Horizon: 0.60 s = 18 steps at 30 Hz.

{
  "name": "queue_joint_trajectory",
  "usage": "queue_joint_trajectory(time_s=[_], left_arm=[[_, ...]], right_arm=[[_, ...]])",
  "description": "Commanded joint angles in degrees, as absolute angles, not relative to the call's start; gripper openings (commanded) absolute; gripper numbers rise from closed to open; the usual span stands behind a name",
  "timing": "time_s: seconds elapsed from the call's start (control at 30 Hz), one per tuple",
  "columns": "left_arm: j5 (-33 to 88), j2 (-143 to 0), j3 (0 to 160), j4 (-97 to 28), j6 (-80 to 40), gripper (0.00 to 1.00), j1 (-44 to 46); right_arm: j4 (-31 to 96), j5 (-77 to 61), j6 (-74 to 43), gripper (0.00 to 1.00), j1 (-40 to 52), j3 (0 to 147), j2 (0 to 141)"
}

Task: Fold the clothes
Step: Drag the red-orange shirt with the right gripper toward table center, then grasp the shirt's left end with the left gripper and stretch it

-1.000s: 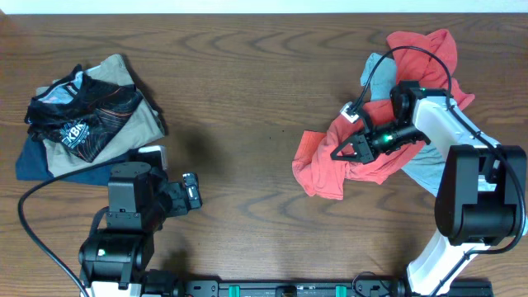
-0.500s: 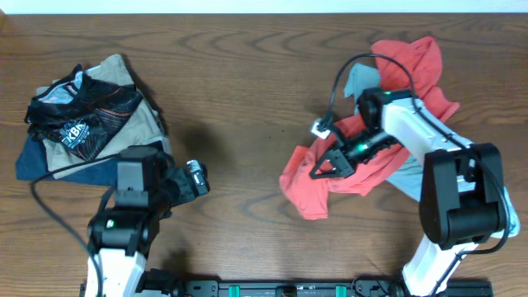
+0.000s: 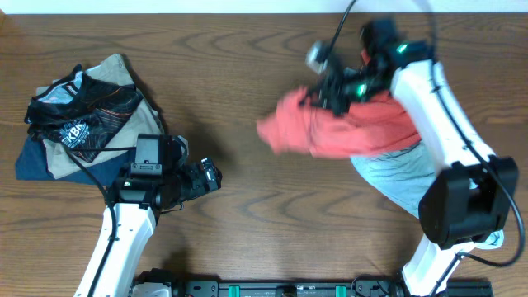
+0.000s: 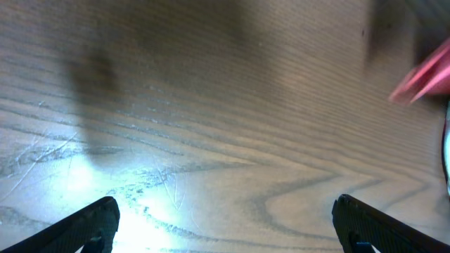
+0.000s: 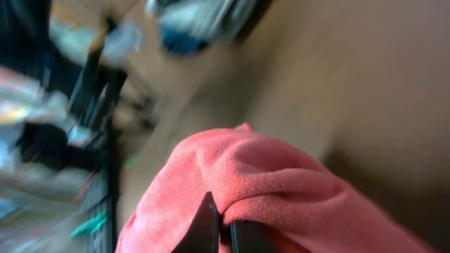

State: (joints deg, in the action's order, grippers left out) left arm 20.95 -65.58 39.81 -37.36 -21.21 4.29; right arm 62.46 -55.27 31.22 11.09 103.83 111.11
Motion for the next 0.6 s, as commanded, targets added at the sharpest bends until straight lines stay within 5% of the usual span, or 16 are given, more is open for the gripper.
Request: queue_joint_trajectory(time_s=[0.0, 0.33, 0.57], left_arm=[[21.8, -65.7, 40.8, -37.2, -21.5, 0.98, 4.6], [19.4, -65.7, 40.8, -37.2, -20.9, 0.98, 4.6], [19.4, -65.7, 40.8, -37.2, -20.0, 0.98, 4.6]], right_arm=[[63.1, -54.0, 21.3, 0.01, 11.8, 115.5, 110.1], [80.9, -43.6, 26.0, 0.02, 24.6, 123.7, 110.2], [86.7, -25.1, 24.0, 0.18, 31.7, 117.3, 110.3]])
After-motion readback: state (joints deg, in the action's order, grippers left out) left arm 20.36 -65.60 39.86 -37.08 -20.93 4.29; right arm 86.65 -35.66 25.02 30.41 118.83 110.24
